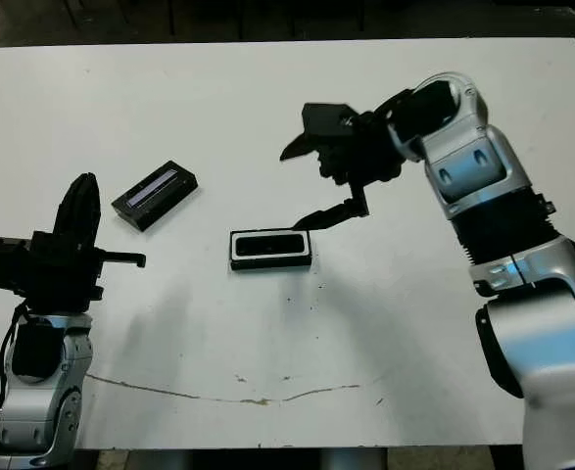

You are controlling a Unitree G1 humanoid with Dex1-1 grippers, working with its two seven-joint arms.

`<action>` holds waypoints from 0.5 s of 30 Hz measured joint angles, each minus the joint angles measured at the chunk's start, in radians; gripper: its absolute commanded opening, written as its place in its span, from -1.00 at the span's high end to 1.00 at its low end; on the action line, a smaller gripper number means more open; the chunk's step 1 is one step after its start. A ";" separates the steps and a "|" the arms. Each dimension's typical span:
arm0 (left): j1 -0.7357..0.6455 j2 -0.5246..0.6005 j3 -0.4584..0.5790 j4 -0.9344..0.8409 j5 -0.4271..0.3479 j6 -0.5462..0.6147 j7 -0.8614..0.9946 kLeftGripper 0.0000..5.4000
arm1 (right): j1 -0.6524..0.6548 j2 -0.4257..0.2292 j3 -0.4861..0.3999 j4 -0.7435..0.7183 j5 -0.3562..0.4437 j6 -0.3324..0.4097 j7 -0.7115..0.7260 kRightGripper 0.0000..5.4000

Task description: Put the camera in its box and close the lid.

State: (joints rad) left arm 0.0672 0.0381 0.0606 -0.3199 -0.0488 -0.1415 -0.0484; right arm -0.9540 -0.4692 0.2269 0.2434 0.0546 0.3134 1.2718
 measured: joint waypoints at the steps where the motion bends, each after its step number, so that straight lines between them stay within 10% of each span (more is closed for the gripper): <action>1: -0.001 0.000 0.001 0.001 0.000 -0.001 0.000 1.00 | 0.037 0.010 -0.040 -0.047 0.019 0.038 -0.066 -0.97; 7: -0.009 0.011 0.022 -0.001 0.005 0.006 0.000 1.00 | 0.340 0.079 -0.236 -0.300 0.070 0.046 -0.437 -0.61; 15: -0.115 0.283 0.097 -0.057 -0.020 0.259 -0.190 0.70 | 0.618 0.090 -0.325 -0.406 0.167 0.009 -0.546 -0.07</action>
State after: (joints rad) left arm -0.0482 0.3215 0.1576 -0.3766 -0.0691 0.1173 -0.2381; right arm -0.3359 -0.3793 -0.0980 -0.1628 0.2220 0.3223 0.7256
